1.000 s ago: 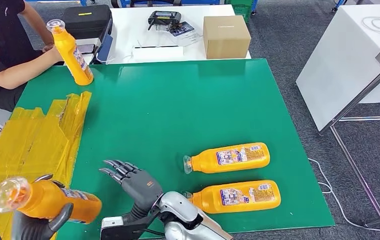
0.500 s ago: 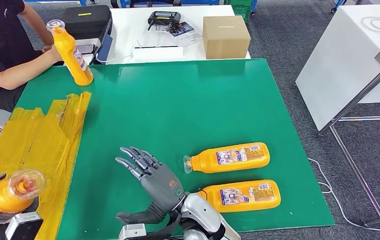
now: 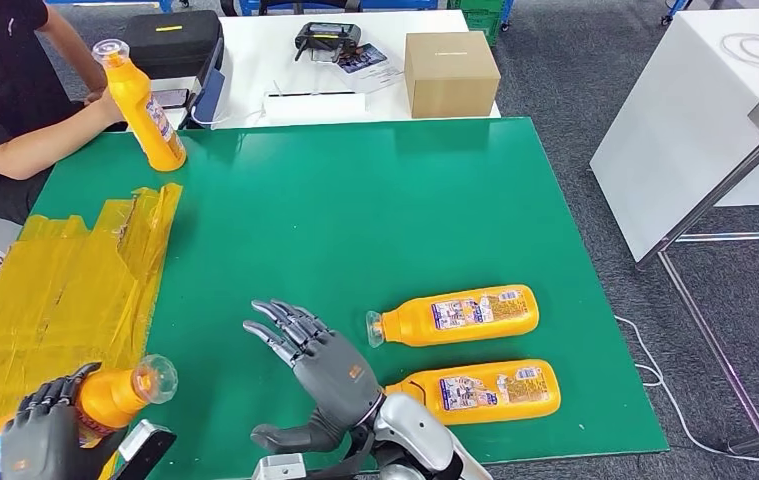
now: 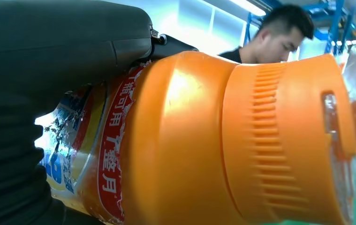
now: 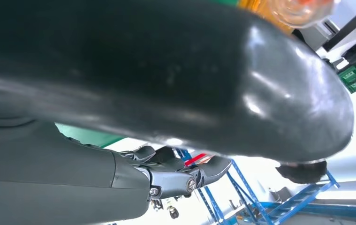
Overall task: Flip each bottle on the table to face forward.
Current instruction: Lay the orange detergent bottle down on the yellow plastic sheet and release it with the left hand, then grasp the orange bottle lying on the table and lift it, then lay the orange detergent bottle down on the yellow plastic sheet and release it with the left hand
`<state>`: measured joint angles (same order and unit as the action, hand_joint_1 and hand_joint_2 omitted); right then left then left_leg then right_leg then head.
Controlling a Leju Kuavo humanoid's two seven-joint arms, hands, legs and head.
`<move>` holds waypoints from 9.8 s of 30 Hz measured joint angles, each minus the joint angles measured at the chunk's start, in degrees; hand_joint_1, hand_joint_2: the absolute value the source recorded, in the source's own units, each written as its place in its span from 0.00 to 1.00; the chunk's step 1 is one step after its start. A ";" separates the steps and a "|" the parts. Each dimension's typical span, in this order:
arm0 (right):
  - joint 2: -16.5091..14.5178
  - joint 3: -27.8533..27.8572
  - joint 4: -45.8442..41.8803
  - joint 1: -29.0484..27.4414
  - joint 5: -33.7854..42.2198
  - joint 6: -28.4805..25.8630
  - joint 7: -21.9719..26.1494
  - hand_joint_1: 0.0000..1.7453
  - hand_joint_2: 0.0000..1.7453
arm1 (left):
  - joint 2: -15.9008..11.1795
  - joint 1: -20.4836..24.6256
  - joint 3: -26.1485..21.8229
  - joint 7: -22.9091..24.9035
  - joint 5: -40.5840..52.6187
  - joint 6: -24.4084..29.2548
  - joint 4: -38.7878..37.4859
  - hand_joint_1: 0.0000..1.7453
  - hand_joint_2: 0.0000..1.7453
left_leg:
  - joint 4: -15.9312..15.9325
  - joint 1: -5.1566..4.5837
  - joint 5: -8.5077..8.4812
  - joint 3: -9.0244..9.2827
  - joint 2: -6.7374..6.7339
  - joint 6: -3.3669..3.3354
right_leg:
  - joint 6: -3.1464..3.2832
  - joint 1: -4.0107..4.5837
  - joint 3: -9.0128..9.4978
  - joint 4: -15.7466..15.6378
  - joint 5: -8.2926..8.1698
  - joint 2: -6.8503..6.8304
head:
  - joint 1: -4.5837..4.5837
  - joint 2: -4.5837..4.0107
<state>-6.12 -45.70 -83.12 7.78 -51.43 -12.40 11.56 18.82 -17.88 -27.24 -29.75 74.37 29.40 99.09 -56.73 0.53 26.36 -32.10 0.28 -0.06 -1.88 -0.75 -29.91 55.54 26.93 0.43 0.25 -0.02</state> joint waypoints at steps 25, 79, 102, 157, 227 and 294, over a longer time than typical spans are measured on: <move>0.31 -0.13 0.97 2.80 1.67 3.68 -1.51 0.00 0.00 | -9.48 2.47 6.14 8.95 8.28 -9.06 -13.15 0.00 0.00 | 0.02 0.01 0.00 0.02 0.01 0.00 | 0.00 0.01 0.06 0.01 0.00 0.00 | 0.01 0.00; 9.20 3.87 -7.05 -7.56 1.54 1.59 0.57 0.00 1.00 | 0.38 -3.52 7.04 -10.45 -59.58 -16.19 12.70 0.00 0.00 | -0.01 -0.03 0.03 -0.02 0.03 -0.02 | 0.00 -0.03 0.00 -0.03 0.01 -0.02 | 0.00 0.00; 19.02 10.80 -12.01 -14.89 0.95 1.51 -1.97 0.00 1.00 | 0.71 -4.02 8.17 -10.45 -59.74 -19.37 13.84 0.00 0.00 | -0.01 -0.06 0.04 0.00 0.02 -0.03 | -0.01 -0.04 0.01 -0.03 0.01 -0.02 | 0.02 0.00; 32.83 17.20 -9.73 -15.96 0.11 9.95 -12.31 0.00 1.00 | 1.02 0.37 3.46 -9.68 -64.93 -29.76 9.32 0.00 0.00 | -0.02 -0.07 0.04 0.00 0.03 -0.03 | -0.01 -0.05 0.03 -0.03 0.00 -0.03 | 0.03 0.00; 43.87 15.23 -7.59 -13.96 14.28 16.29 -14.43 1.00 1.00 | 0.36 3.28 2.20 -6.35 -71.22 -34.93 5.15 0.00 0.00 | -0.02 -0.07 0.30 0.67 -0.09 -0.25 | -0.19 -0.04 0.43 -0.17 0.12 0.06 | 0.02 0.00; -6.50 5.31 18.38 4.56 32.04 13.98 5.84 1.00 1.00 | -4.31 -2.69 31.77 10.09 -88.19 -45.33 7.34 0.00 1.00 | 0.00 -0.04 0.19 0.24 -0.04 -0.07 | -0.16 -0.03 0.30 -0.03 0.13 0.07 | 0.01 0.00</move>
<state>-12.62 -40.39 -64.74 12.34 -19.40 1.58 17.40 14.51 -20.57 4.52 -19.66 -13.82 -15.93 106.42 -56.74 0.49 26.55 -31.86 0.24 -0.13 -2.04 -0.78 -29.60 55.50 27.07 0.50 0.26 -0.02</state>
